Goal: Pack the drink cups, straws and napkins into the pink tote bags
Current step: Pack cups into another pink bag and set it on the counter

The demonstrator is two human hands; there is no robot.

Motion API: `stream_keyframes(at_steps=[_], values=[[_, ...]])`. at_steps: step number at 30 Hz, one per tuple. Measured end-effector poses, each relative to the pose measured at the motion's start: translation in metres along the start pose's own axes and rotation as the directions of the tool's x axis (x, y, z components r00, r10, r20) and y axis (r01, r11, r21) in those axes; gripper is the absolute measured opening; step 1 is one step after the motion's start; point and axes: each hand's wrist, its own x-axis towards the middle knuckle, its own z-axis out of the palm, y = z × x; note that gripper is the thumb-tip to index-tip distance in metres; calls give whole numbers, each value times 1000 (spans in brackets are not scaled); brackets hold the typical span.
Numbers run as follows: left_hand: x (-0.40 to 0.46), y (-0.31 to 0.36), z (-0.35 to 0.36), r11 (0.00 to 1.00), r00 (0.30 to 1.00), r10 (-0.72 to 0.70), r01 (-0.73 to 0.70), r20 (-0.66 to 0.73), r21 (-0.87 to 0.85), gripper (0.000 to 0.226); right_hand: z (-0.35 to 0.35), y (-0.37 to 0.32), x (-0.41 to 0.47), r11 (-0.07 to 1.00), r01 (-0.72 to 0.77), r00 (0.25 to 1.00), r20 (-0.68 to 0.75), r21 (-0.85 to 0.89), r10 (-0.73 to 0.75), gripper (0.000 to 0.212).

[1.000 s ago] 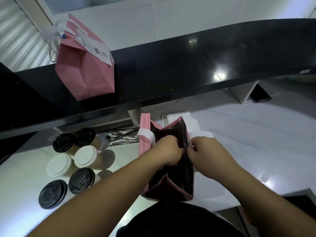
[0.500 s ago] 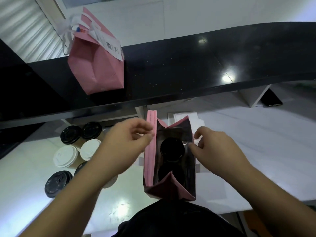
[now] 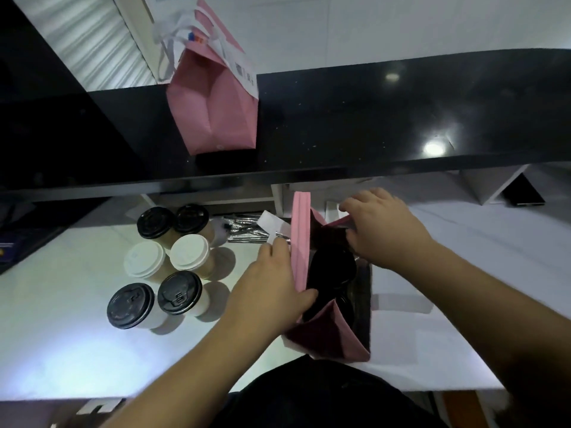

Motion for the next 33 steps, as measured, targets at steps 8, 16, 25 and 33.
stream_keyframes(at_steps=[8, 16, 25, 33], values=[[5, -27, -24, 990, 999, 32, -32, 2, -138, 37, 0, 20, 0, 990, -120, 990, 82, 74, 114, 20], [45, -63, -44, 881, 997, -15, -25, -80, -472, 9, 0, 36, -30, 936, -263, 964, 103, 235, 245, 24], [82, -63, -33, 599, 993, 68, 34, 93, -800, 27, 2, 20, -100, 823, -321, 939, 270, 469, 212, 17], [86, -63, -23, 554, 981, 143, 28, 128, -832, 17, 12, 57, -72, 632, -477, 879, 341, 611, 333, 24]])
